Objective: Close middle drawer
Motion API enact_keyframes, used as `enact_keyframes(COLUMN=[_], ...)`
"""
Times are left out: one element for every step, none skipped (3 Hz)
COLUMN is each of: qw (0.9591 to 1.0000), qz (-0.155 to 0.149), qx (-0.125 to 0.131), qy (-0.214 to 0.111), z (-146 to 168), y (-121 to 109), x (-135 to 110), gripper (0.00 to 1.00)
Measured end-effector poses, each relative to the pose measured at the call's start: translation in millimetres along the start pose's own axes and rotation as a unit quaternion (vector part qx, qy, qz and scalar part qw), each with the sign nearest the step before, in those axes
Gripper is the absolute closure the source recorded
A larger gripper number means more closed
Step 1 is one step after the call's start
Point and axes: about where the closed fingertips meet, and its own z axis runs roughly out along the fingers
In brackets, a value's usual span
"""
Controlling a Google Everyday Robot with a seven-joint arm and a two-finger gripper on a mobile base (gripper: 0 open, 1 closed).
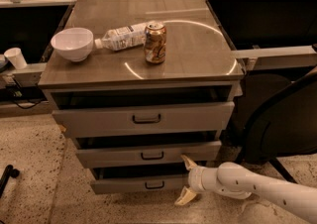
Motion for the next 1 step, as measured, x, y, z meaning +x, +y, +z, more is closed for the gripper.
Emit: enact_keyframes(qw=[1.0000], qz=[0.000], qx=[0.000], qy=[0.000], z=[0.0], y=[0.0], x=[0.0], gripper=[0.00])
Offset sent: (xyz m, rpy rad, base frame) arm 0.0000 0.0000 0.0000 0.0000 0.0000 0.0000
